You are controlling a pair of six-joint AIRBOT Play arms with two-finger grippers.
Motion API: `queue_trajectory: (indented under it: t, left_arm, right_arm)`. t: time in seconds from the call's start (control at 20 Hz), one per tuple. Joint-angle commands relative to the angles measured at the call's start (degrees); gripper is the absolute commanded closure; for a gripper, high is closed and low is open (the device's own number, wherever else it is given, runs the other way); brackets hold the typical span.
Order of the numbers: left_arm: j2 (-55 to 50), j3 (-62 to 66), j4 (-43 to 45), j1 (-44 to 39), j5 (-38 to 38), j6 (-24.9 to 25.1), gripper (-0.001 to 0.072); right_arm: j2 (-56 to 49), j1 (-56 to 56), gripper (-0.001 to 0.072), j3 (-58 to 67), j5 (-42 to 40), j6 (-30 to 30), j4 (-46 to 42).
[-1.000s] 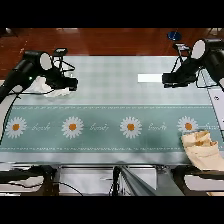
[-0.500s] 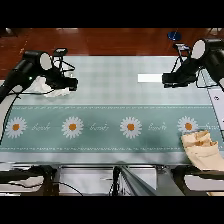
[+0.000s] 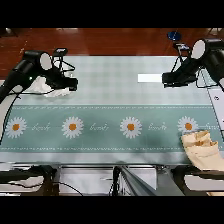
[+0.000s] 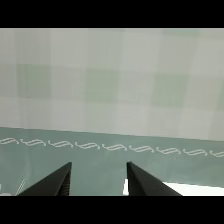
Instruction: Fold the shirts.
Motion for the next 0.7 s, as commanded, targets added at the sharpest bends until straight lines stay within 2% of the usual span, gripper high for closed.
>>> queue_trajectory:
  t: [0.0,0.65]
  left_arm:
    - [-0.02,0.00,0.00,-0.11,-0.04,0.02,0.0102]
    - [-0.02,0.02,0.20,0.83,1.46,0.02,0.0099]
  right_arm:
    - [-0.02,-0.04,0.0281,0.04,-0.50,0.02,0.02]
    - [-0.02,-0.07,0.0282,0.04,-0.50,-0.66,-0.02]
